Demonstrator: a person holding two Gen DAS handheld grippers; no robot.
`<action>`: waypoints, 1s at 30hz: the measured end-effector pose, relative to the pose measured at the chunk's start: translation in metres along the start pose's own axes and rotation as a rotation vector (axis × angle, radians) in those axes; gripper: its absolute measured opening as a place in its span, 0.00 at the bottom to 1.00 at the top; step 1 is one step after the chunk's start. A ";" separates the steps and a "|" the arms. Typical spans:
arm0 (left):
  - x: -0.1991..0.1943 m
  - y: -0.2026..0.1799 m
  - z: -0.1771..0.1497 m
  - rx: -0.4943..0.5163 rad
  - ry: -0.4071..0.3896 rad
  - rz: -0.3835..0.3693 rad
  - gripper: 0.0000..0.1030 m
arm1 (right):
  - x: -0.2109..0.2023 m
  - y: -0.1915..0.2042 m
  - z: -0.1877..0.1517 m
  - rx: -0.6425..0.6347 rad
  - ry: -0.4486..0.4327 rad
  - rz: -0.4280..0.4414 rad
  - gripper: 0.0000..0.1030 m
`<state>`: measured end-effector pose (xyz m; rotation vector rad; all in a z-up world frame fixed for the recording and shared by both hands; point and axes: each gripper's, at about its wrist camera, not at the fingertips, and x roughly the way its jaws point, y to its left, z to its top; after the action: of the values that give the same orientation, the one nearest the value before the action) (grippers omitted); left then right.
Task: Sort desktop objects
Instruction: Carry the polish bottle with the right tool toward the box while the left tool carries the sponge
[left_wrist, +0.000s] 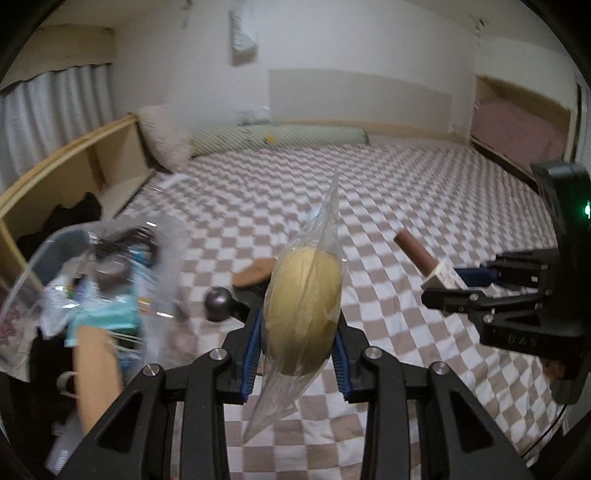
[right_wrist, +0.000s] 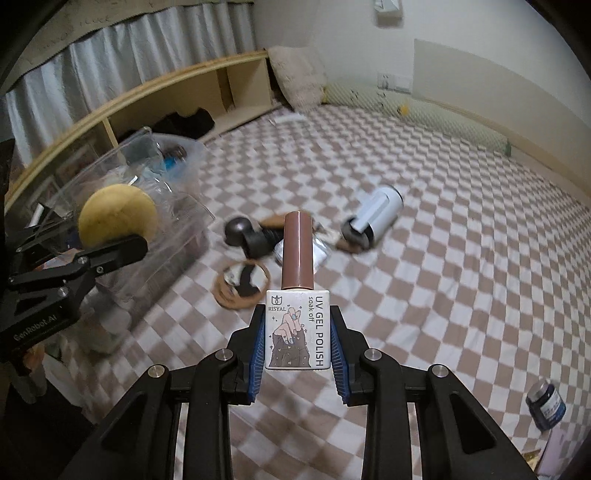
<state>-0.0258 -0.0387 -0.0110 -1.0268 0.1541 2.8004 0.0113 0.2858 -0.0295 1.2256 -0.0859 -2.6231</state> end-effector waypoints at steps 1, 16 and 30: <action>-0.006 0.006 0.003 -0.005 -0.013 0.016 0.33 | -0.002 0.005 0.005 -0.001 -0.007 0.006 0.31; -0.055 0.105 0.024 -0.185 -0.105 0.231 0.33 | 0.006 0.106 0.076 -0.033 -0.102 0.108 0.31; -0.056 0.178 0.009 -0.304 -0.070 0.319 0.33 | 0.066 0.185 0.105 -0.073 -0.047 0.178 0.31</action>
<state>-0.0208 -0.2186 0.0398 -1.0423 -0.1341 3.2195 -0.0735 0.0852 0.0176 1.0806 -0.1022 -2.4789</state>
